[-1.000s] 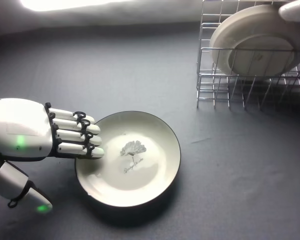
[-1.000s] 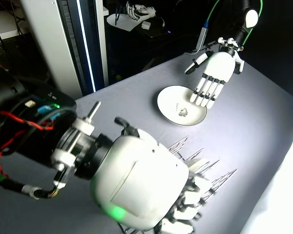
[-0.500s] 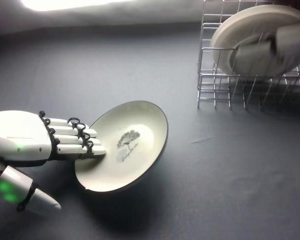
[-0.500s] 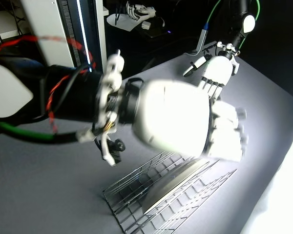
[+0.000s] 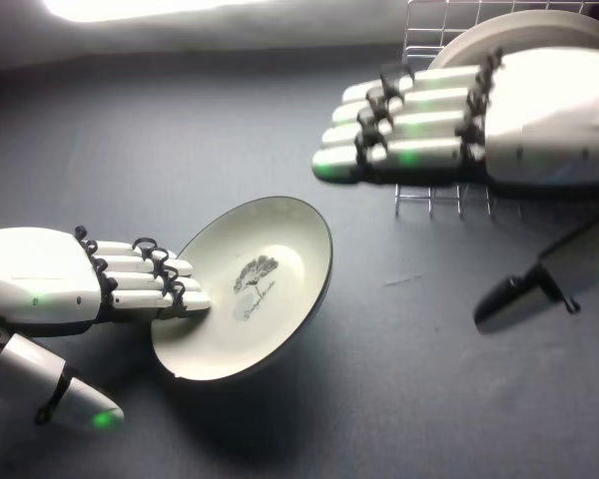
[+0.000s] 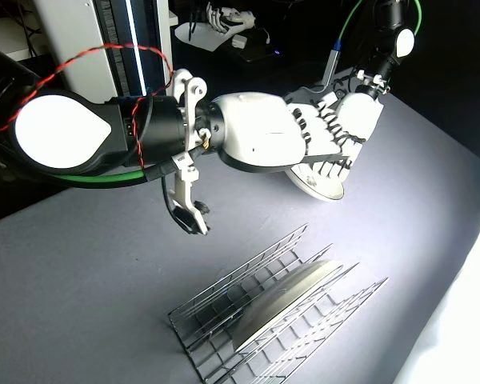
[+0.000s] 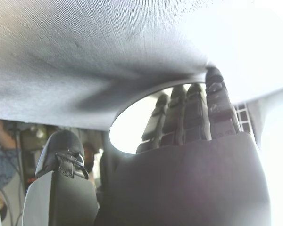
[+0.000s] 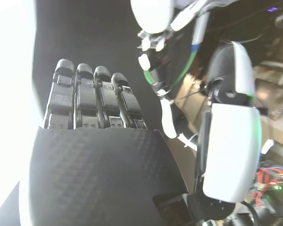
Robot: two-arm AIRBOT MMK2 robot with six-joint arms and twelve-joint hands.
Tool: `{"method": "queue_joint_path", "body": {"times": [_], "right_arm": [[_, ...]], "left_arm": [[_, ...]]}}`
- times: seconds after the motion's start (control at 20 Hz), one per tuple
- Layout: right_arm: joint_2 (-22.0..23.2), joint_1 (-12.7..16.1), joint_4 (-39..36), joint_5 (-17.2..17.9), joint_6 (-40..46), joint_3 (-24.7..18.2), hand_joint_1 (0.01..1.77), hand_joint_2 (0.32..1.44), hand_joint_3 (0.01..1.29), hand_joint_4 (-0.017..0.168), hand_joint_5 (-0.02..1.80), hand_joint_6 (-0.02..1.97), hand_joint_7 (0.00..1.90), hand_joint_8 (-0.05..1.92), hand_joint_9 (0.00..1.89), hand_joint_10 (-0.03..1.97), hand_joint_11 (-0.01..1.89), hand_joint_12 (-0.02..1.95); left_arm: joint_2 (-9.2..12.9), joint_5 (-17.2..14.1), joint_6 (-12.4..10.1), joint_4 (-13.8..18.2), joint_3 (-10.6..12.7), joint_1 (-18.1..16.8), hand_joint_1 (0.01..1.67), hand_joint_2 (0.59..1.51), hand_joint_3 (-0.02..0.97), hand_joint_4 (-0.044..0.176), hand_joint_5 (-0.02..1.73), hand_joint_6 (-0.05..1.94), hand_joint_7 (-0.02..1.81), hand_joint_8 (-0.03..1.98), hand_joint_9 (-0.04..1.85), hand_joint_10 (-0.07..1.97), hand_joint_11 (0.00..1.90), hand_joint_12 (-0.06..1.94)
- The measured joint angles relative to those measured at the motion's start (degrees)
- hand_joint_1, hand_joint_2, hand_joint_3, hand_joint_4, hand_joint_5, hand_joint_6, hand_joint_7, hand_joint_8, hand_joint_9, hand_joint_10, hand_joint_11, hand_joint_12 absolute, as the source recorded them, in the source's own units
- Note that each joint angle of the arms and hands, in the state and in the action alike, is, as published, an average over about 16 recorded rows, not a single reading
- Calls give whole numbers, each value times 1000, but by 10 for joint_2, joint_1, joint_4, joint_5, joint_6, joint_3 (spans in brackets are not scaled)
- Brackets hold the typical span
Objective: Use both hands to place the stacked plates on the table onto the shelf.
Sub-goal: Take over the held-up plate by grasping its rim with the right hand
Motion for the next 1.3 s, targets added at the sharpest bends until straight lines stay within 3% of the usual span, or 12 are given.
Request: {"method": "queue_joint_path", "body": {"times": [0.4, 0.8, 1.05, 1.3], "right_arm": [[-4, -36, -27, 6, -1, -9, 991, 863, 14, -4, 21, -7, 21, 2, 17, 9, 11, 4], [-18, -41, -28, -3, -1, -7, 1187, 883, 15, -5, 21, -7, 21, 3, 14, 9, 15, 9], [-47, -41, -28, -15, -2, 6, 1221, 896, 14, -5, 22, -7, 21, 3, 14, 9, 18, 216], [-92, -41, -28, -32, -2, 27, 1240, 900, 14, -5, 21, -7, 22, 2, 13, 9, 18, 295]], "left_arm": [[-1, -2, 0, -1, 1, 1, 15, 1121, 19, -9, -12, -32, -1, -2, -27, -53, 27, -17], [-2, -2, 0, 0, 2, 1, 15, 1122, 19, -9, -12, -32, -1, -2, -28, -53, 27, -17], [-2, -2, 0, 1, 2, 1, 15, 1122, 19, -9, -12, -32, -1, -3, -28, -52, 27, -17], [-3, -2, 0, 1, 2, 1, 15, 1122, 19, -9, -12, -32, -1, -2, -28, -52, 28, -17]]}}
